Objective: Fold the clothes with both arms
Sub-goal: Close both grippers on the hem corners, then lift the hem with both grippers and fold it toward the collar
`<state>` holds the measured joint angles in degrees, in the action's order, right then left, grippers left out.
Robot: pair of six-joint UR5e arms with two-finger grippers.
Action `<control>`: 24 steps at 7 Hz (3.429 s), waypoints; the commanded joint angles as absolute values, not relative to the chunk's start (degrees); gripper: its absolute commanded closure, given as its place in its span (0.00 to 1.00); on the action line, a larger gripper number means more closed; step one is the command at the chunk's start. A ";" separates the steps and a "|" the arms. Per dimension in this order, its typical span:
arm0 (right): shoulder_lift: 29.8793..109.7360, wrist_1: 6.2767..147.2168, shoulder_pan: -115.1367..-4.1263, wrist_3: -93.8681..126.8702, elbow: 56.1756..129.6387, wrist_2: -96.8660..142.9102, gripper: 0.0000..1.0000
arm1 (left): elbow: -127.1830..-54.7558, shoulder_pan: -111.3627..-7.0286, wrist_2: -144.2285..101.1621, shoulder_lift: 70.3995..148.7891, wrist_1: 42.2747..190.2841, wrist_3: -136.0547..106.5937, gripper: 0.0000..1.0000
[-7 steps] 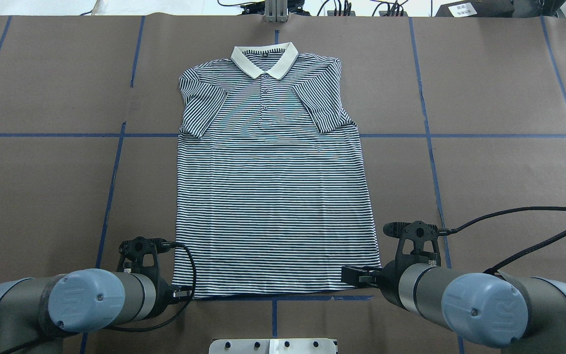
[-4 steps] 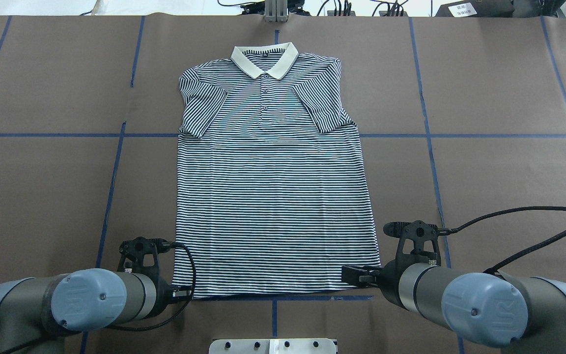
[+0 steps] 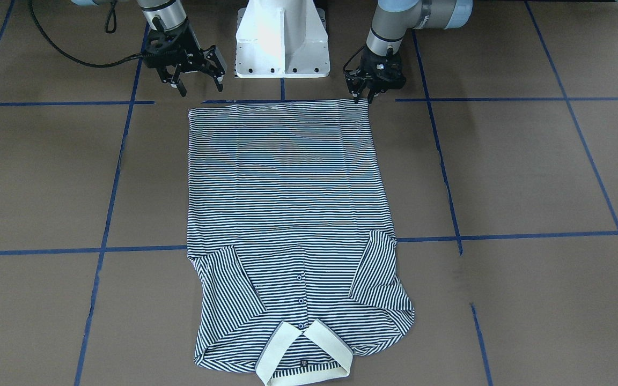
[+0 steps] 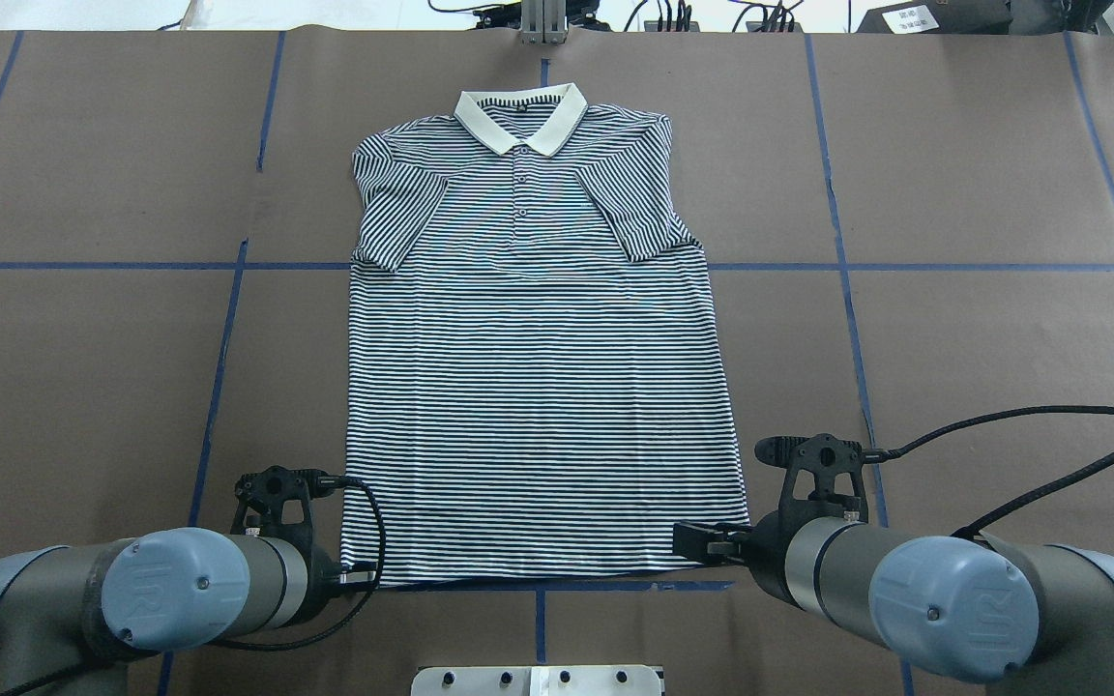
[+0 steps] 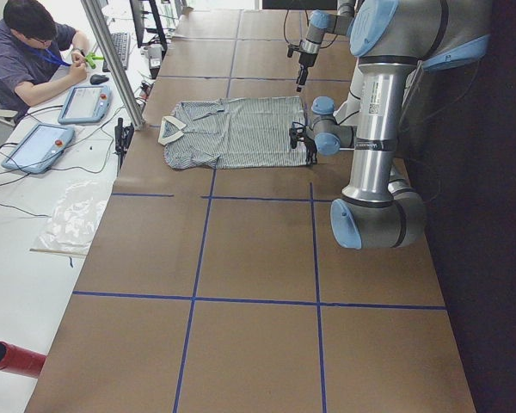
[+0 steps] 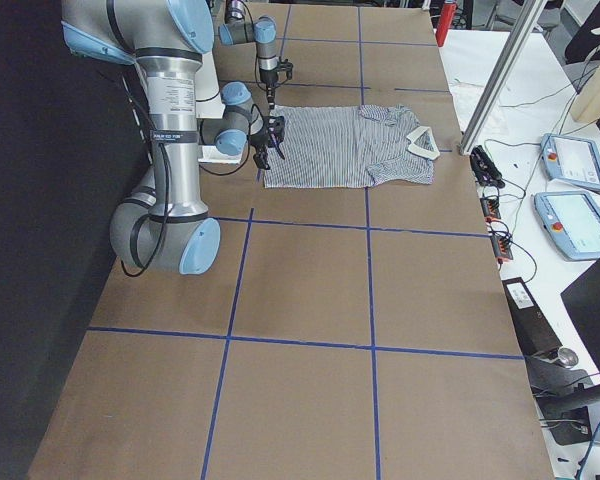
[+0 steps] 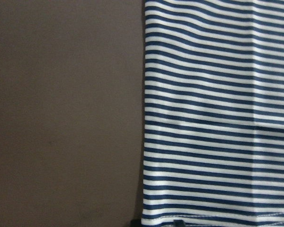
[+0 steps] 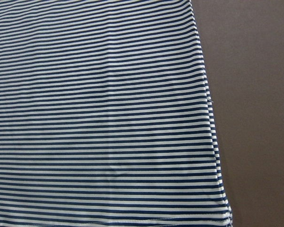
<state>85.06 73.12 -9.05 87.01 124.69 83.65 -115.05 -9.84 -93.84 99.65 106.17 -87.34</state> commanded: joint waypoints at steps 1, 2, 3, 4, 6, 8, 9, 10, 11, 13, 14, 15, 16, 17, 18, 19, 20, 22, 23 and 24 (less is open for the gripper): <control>85.08 73.21 -9.05 87.10 124.37 83.58 0.00 | -115.22 -9.84 -93.78 99.67 106.17 -87.19 1.00; 84.99 73.21 -8.88 87.19 123.84 82.63 0.06 | -115.49 -9.84 -93.78 99.67 106.17 -87.19 1.00; 84.82 73.21 -7.92 89.80 122.53 79.75 0.23 | -115.58 -9.84 -93.78 99.84 106.17 -87.19 1.00; 84.90 73.30 -6.87 93.04 121.13 77.98 0.31 | -115.75 -9.84 -93.78 100.54 106.17 -87.27 1.00; 84.55 73.92 -6.50 92.82 118.49 76.82 0.37 | -115.84 -9.84 -93.95 102.21 106.17 -87.54 1.00; 84.99 73.92 -6.59 92.72 118.21 76.82 0.37 | -115.75 -9.84 -94.04 102.48 106.17 -87.71 1.00; 84.99 74.00 -6.50 92.72 118.21 76.82 0.37 | -115.84 -9.84 -94.04 102.39 106.17 -87.71 1.00; 85.16 74.00 -6.50 92.90 117.95 76.73 0.38 | -115.84 -9.84 -94.04 102.39 106.26 -87.71 1.00; 85.17 74.00 -6.33 92.99 117.78 76.73 0.38 | -115.75 -9.84 -93.96 102.39 106.26 -87.71 1.00; 85.08 74.00 -6.15 92.99 116.98 76.03 0.39 | -115.58 -9.84 -94.04 102.31 106.35 -87.71 1.00; 85.08 74.00 -6.07 92.99 116.90 75.59 0.45 | -115.58 -9.84 -94.13 102.39 106.35 -87.63 1.00; 85.17 74.00 -5.98 92.99 116.89 75.59 0.59 | -115.58 -9.84 -94.13 102.39 106.43 -87.71 1.00; 84.99 74.00 -5.89 92.99 116.89 75.59 0.84 | -115.58 -9.84 -94.13 102.39 106.44 -87.71 1.00; 84.99 74.09 -5.98 92.99 116.98 75.67 1.00 | -115.66 -9.84 -94.04 102.39 106.44 -87.71 1.00; 85.16 74.53 -5.98 92.90 116.98 75.67 1.00 | -115.75 -9.84 -93.96 102.39 106.44 -87.71 1.00; 84.47 77.66 -5.89 92.90 117.42 75.67 1.00 | -115.75 -9.84 -93.96 102.39 106.44 -87.71 1.00; 84.38 78.74 -5.89 92.47 118.03 75.76 1.00 | -115.84 -9.84 -93.96 102.39 106.44 -87.71 1.00; 84.90 86.68 -6.85 88.80 127.55 77.51 1.00 | -121.60 -10.54 -95.35 101.87 104.17 -87.02 1.00; 84.64 92.49 -7.03 88.60 133.62 79.00 1.00 | -127.91 -10.37 -97.97 102.47 95.88 -87.01 1.00; 84.73 98.55 -6.94 88.51 141.43 80.84 1.00 | -136.76 -10.55 -99.74 104.48 85.27 -87.01 1.00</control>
